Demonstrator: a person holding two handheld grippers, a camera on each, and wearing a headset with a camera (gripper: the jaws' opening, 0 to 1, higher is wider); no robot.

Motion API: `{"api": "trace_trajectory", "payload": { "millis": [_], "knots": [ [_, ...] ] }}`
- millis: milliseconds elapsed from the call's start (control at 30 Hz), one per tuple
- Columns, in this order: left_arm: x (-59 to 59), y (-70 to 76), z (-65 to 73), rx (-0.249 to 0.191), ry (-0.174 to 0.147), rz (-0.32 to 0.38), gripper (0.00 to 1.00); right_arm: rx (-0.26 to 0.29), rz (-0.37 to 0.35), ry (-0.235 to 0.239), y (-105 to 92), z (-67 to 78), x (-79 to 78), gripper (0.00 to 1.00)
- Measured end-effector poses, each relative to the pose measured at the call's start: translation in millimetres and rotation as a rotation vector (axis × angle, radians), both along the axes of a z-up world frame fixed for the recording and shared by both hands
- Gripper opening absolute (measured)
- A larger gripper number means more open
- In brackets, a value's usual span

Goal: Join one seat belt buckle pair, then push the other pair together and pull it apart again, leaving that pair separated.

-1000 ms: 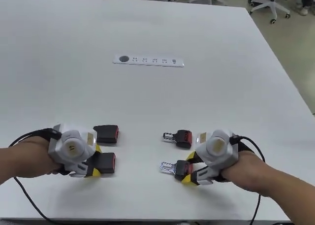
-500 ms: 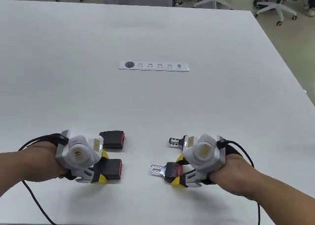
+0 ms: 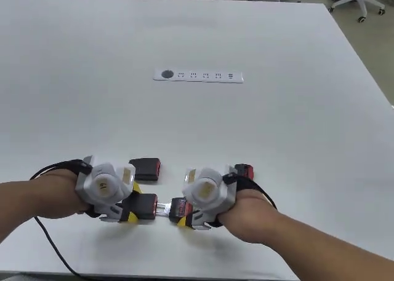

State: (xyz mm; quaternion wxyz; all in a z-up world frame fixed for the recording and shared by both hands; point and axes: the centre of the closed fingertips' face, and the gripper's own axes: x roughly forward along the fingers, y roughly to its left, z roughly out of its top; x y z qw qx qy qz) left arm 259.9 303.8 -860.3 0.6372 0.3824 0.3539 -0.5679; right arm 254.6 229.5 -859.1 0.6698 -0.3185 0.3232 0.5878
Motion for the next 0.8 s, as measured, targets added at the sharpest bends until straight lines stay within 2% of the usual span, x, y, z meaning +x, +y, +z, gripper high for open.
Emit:
{"api": "trace_trajectory", "payload": {
  "millis": [200, 300, 800],
  "knots": [
    [0.1, -0.2, -0.1, 0.008, 0.002, -0.012, 0.34, 0.008, 0.006, -0.035, 6.1, 1.0, 0.9, 0.34],
    [0.2, -0.4, -0.3, 0.006, 0.005, -0.016, 0.34, 0.024, -0.002, -0.030, 4.9, 1.1, 1.1, 0.34],
    [-0.8, -1.5, 0.1, 0.018, 0.001, -0.023, 0.34, 0.017, 0.032, -0.067, 5.1, 2.6, 0.3, 0.34]
  ]
}}
